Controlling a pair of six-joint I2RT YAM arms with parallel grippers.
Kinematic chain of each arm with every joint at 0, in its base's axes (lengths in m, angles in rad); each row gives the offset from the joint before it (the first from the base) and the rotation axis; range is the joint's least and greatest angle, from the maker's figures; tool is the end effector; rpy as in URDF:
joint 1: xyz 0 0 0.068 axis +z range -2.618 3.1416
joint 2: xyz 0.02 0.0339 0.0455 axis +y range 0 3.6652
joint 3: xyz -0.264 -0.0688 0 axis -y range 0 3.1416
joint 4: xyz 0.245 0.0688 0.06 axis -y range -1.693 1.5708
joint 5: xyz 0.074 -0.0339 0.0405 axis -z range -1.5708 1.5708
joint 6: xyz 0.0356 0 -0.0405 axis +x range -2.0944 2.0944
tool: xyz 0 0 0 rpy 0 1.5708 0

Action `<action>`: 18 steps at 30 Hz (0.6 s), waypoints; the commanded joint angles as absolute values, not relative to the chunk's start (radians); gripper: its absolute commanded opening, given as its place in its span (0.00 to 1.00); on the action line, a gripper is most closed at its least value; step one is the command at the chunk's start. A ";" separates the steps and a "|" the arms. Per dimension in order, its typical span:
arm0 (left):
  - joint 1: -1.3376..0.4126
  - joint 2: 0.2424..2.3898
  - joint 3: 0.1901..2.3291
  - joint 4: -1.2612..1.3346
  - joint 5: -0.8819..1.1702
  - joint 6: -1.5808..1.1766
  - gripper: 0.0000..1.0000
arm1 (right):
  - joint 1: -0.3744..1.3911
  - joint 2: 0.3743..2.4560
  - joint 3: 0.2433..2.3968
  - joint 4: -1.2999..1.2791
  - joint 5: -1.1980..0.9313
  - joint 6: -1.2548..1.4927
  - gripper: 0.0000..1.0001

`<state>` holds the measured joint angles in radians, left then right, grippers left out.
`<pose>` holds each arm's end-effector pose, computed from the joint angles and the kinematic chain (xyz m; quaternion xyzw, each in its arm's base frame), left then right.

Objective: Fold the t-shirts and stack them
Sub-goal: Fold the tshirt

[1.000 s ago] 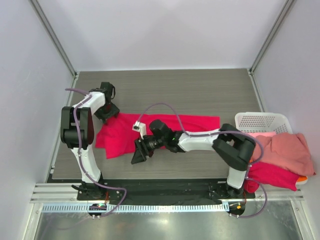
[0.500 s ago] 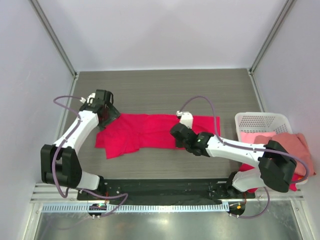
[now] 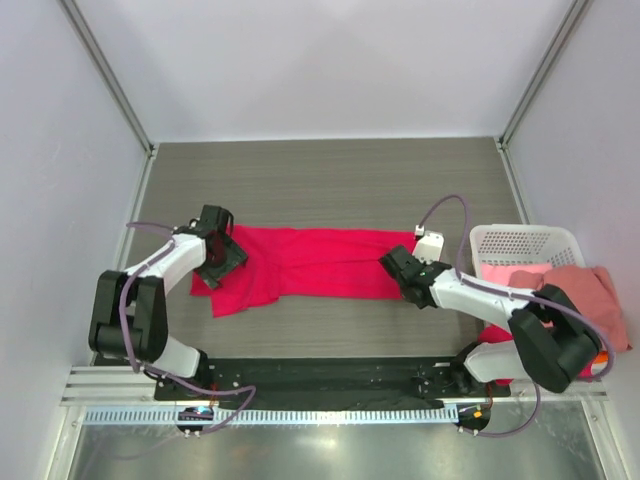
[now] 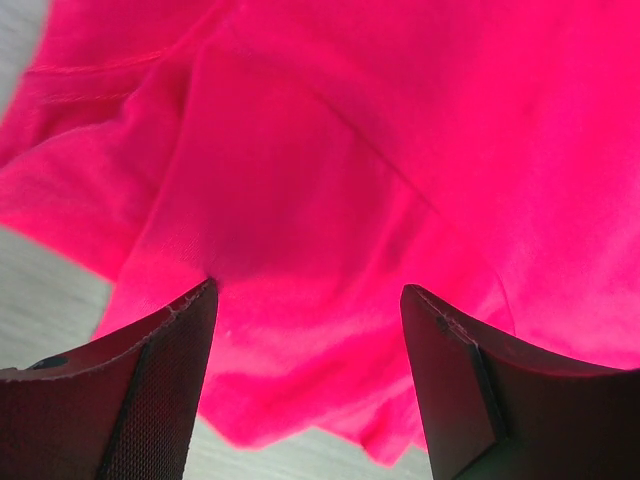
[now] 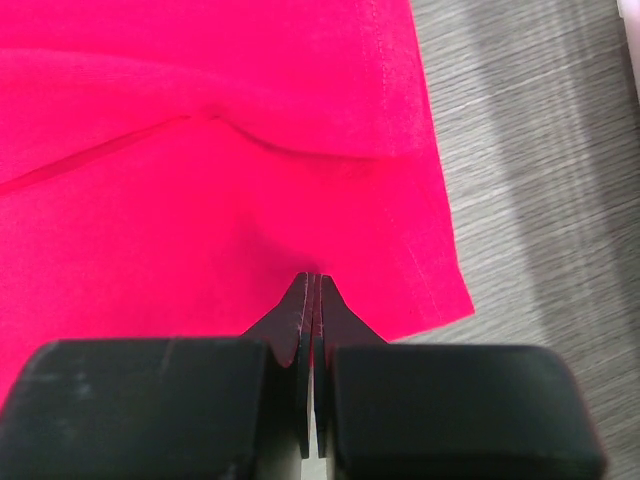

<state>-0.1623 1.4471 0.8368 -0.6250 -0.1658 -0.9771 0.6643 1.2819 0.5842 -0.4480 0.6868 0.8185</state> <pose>0.2561 -0.0360 0.1812 -0.4020 0.8967 -0.0210 0.1841 0.1816 0.1135 0.1626 0.1417 0.9122 -0.1086 0.3688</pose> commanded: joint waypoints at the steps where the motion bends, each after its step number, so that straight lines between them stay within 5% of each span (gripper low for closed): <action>1: -0.161 1.517 0.887 -0.554 -0.147 -1.008 0.75 | 0.650 1.382 0.650 -0.413 0.732 0.828 0.01; 9: -0.158 1.810 1.049 -0.552 -0.195 -0.986 0.74 | 0.738 1.522 0.672 -0.385 0.531 0.830 0.01; 15: -0.161 2.038 1.368 -0.624 -0.170 -0.948 0.72 | 1.115 1.626 0.735 -0.391 0.453 0.998 0.01; 18: -0.186 2.152 1.570 -0.644 -0.123 -0.933 0.69 | 1.291 1.750 0.933 -0.377 0.414 1.028 0.01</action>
